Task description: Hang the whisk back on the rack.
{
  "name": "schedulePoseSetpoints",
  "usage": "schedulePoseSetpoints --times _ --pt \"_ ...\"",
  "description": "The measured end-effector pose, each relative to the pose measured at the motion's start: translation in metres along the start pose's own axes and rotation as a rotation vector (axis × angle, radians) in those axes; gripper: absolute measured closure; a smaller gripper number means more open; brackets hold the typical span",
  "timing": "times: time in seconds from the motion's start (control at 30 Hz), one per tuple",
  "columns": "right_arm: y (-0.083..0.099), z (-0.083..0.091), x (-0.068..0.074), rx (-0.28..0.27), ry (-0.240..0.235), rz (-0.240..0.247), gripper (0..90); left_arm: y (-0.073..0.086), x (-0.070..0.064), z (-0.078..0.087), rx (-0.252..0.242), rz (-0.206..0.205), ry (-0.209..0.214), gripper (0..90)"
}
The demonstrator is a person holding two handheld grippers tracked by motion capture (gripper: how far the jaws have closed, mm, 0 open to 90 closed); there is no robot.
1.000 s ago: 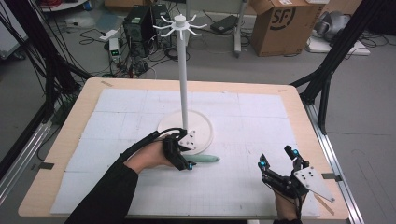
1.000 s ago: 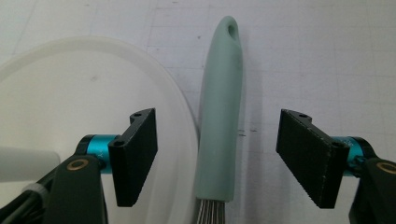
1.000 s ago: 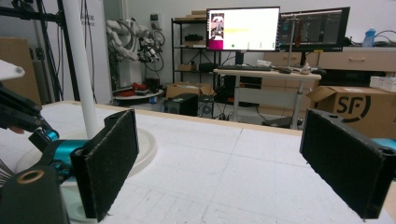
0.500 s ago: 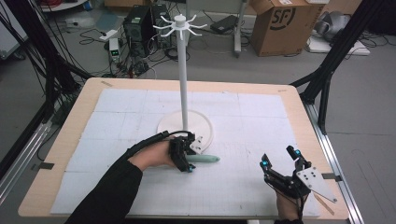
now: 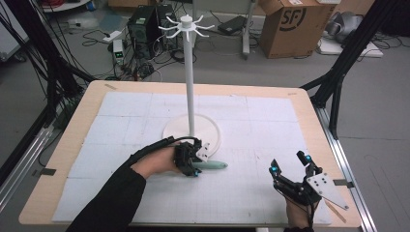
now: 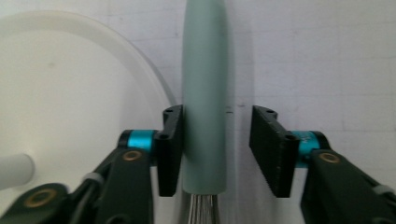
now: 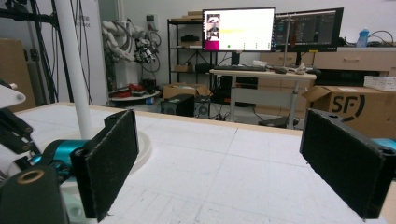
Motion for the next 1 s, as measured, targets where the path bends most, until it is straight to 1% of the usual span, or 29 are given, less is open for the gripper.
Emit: schedulePoseSetpoints --times 0.03,0.07,0.1,0.17,0.2,0.23,0.33,0.4,0.57,0.7,0.77,0.87,1.0 --pt "0.0001 -0.0002 -0.0003 -0.001 -0.001 0.003 10.5 0.0028 -0.0016 -0.0022 0.016 -0.001 0.01 58.7" --pt "0.0001 -0.0003 -0.0002 -0.001 0.001 0.001 10.5 0.0034 -0.0024 -0.0031 0.02 0.003 0.012 59.2" --pt "0.0002 -0.0003 -0.0004 0.0 0.001 0.001 10.5 0.003 -0.0017 -0.0026 0.022 -0.002 0.012 59.0" --pt "0.0001 -0.0002 -0.0004 0.0 0.001 0.001 10.5 0.0032 -0.0022 -0.003 0.025 0.008 0.013 59.2" --pt "-0.0001 -0.0003 -0.0006 -0.001 0.002 0.0 10.5 0.0031 -0.0025 -0.003 0.025 0.005 0.016 62.0" --pt "-0.0001 -0.0003 -0.0006 -0.001 0.002 0.0 10.5 0.0032 -0.0037 -0.0032 0.024 0.006 0.022 62.0" --pt "-0.0002 -0.0002 -0.0007 -0.001 0.003 0.001 10.5 0.003 -0.0059 -0.0029 0.03 0.0 0.031 67.7" --pt "-0.0001 0.0003 -0.0007 0.002 0.005 0.001 10.5 0.003 -0.0058 -0.003 0.033 0.012 0.032 68.9" --pt "-0.0006 0.0005 -0.0009 0.0 0.009 -0.001 10.5 0.0033 -0.0054 -0.0031 0.03 0.033 0.037 69.2" --pt "-0.0002 0.0005 -0.0011 0.001 0.008 0.002 10.5 0.0033 -0.0055 -0.003 0.031 0.034 0.037 69.3" --pt "-0.0001 0.0004 -0.001 0.002 0.008 0.003 10.5 0.0034 -0.0047 -0.003 0.029 0.037 0.042 69.4" --pt "0.0 0.0005 -0.0011 0.002 0.007 0.005 10.5 0.004 -0.0044 -0.0026 0.019 0.055 0.046 69.5" --pt "0.0003 0.0008 -0.0021 0.002 0.01 0.007 10.5 0.0053 -0.0044 -0.0013 -0.015 0.067 0.045 69.6"
Point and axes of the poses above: each handheld gripper's, and its own axes: z roughly backward along the jaws, y roughly out of its underside, x roughly to its left, the point moved 9 cm from there along -z, roughly forward along the jaws, and after that the axes turned 14 degrees about -x, right-handed, at the moved point
